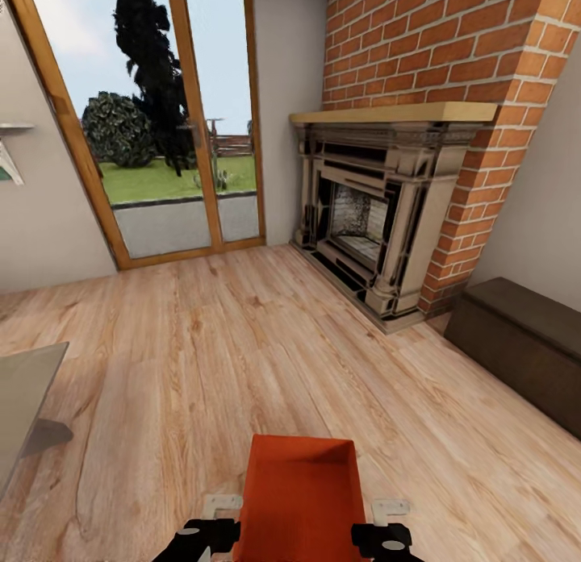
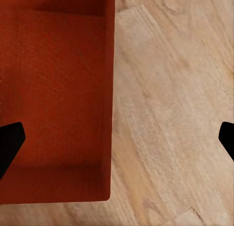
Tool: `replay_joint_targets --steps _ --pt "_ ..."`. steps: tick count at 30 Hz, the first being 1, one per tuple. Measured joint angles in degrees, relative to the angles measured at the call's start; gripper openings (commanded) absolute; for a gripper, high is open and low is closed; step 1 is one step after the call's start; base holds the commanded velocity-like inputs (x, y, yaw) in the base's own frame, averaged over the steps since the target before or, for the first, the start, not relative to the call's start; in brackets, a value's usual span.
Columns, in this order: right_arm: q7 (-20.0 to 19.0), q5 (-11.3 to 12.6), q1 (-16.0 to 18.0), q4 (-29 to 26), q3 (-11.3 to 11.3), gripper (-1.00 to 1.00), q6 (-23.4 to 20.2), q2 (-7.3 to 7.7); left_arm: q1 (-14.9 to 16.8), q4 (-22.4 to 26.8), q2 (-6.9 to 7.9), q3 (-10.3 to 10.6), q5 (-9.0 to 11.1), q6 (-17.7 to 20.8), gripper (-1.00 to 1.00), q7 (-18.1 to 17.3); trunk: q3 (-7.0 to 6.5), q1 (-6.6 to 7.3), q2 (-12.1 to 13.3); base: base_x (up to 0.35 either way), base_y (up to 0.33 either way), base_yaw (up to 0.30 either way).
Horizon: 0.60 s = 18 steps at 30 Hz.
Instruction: Move the two storage containers from the living room to the garage. In the garage, place one container on the floor and stack the other container on top of it (either order is fine).
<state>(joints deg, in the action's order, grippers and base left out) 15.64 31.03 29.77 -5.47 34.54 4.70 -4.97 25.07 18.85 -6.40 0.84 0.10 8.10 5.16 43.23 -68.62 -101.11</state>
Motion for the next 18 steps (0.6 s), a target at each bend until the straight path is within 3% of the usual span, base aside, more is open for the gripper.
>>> replay_joint_targets --steps 6,18 --pt "0.0 0.0 0.0 0.0 0.0 1.0 0.3 -0.02 0.0 -0.1 0.04 0.0 0.0 0.0 1.0 0.0 0.13 0.0 0.0 0.0 0.0 -0.019" --pt "0.1 0.0 0.0 0.0 0.0 1.0 0.3 -0.11 0.0 -0.1 0.06 0.0 0.0 0.0 1.0 0.0 0.14 0.0 0.0 0.0 0.0 -0.184"
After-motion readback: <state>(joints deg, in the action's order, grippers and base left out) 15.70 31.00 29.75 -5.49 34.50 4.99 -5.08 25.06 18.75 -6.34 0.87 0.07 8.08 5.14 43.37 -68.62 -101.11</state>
